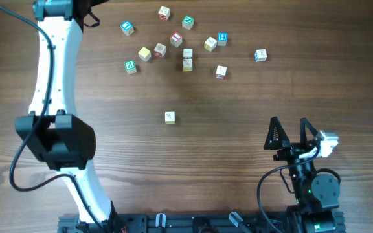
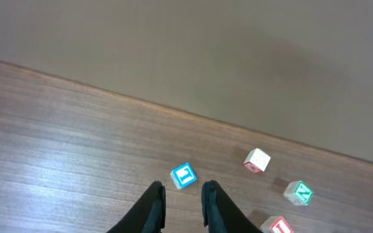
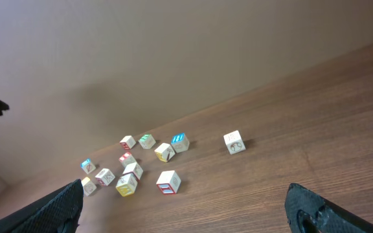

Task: Form a horizontal line
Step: 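Lift the left gripper and move it back over the block cluster, then grasp the green Z block with the left gripper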

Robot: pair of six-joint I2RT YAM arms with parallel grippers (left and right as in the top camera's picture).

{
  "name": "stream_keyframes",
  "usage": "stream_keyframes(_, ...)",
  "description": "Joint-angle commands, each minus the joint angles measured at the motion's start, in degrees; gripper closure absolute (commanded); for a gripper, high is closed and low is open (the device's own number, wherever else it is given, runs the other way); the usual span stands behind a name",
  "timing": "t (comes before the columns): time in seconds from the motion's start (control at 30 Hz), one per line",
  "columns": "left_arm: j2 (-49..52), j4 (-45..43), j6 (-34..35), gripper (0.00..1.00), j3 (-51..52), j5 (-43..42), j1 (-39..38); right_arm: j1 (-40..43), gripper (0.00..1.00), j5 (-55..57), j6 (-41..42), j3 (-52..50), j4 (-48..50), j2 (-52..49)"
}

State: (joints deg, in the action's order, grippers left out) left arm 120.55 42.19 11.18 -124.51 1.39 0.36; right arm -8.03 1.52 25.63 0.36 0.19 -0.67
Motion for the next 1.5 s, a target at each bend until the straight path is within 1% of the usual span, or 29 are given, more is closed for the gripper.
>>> stream_keyframes(0.0,4.4,0.2,-0.3,0.78,-1.0,-0.9,-0.9,0.2,0.0,-0.7,0.0,-0.1,0.2,0.4)
stream_keyframes(0.07,6.5,-0.2,-0.3,0.76,-1.0,-0.9,-1.0,0.2,0.0,-0.7,0.0,-0.1,0.2,0.4)
stream_keyframes(0.1,7.5,-0.3,-0.3,0.71,-1.0,-0.9,-1.0,0.2,0.0,-0.7,0.0,-0.1,0.2,0.4)
stream_keyframes(0.13,8.9,-0.3,-0.3,0.62,-1.0,-0.9,-1.0,0.2,0.0,-0.7,0.0,-0.1,0.2,0.4)
stream_keyframes(0.17,10.0,-0.3,-0.3,0.47,-1.0,-0.9,-1.2,0.2,0.0,-0.7,0.0,-0.1,0.2,0.4)
stream_keyframes(0.2,11.3,0.1,-0.3,0.36,-1.0,-0.9,-1.4,0.2,0.0,-0.7,0.0,-0.1,0.2,0.4)
stream_keyframes(0.23,12.3,0.8,-0.3,0.33,-1.0,-0.9,-1.7,0.2,0.0,-0.7,0.0,-0.1,0.2,0.4)
stream_keyframes(0.3,13.8,2.9,-0.3,0.29,-1.0,-0.9,-2.3,0.2,0.0,-0.7,0.0,-0.1,0.2,0.4)
stream_keyframes(0.37,14.5,6.6,-0.3,0.28,-1.0,-0.9,-2.8,0.2,0.0,-0.7,0.0,-0.1,0.2,0.4)
stream_keyframes(0.47,14.5,16.8,-0.3,0.28,-1.0,-0.9,-3.8,0.2,0.0,-0.7,0.0,-0.1,0.2,0.4)
stream_keyframes(0.53,14.5,22.2,0.5,0.32,-0.9,-0.9,-4.3,0.2,0.0,-0.7,0.1,-0.1,0.2,0.4)
stream_keyframes(0.57,14.5,23.2,1.9,0.34,-0.2,-0.9,-4.6,0.2,0.0,-0.7,0.0,-0.1,0.2,0.4)
stream_keyframes(0.6,14.5,22.9,2.9,0.35,1.7,-0.9,-5.0,0.2,0.0,-0.7,0.0,-0.1,0.2,0.4)
stream_keyframes(0.8,14.5,14.9,3.0,0.34,12.9,-0.9,-5.5,0.2,0.0,-0.7,0.0,-0.1,0.2,0.4)
stream_keyframes(0.9,14.5,11.6,3.0,0.37,15.7,-0.9,-5.5,0.2,0.0,-0.7,0.0,-0.1,0.2,0.4)
stream_keyframes(1.03,14.5,8.2,3.0,0.42,16.5,-0.9,-5.4,0.2,0.0,-0.7,0.0,-0.1,0.2,0.4)
stream_keyframes(1.1,14.5,7.9,3.0,0.48,16.5,-0.9,-5.4,0.2,0.0,-0.7,0.0,-0.1,0.2,0.4)
stream_keyframes(1.2,14.5,8.0,3.0,0.52,16.5,-0.9,-5.4,0.2,0.0,-0.7,0.0,-0.1,0.2,0.4)
stream_keyframes(1.27,14.5,8.2,3.0,0.59,16.5,-0.9,-5.4,0.2,0.0,-0.7,0.0,-0.1,0.2,0.4)
stream_keyframes(1.3,14.5,8.1,3.0,0.63,16.5,-0.9,-5.4,0.2,0.0,-0.7,0.0,-0.1,0.2,0.4)
stream_keyframes(1.37,14.5,8.1,3.0,0.66,16.5,-0.9,-5.4,0.2,0.0,-0.7,0.0,-0.1,0.2,0.4)
stream_keyframes(1.47,14.4,8.1,3.0,0.73,16.5,-0.4,-5.4,0.2,0.0,-0.7,0.0,-0.1,0.2,0.4)
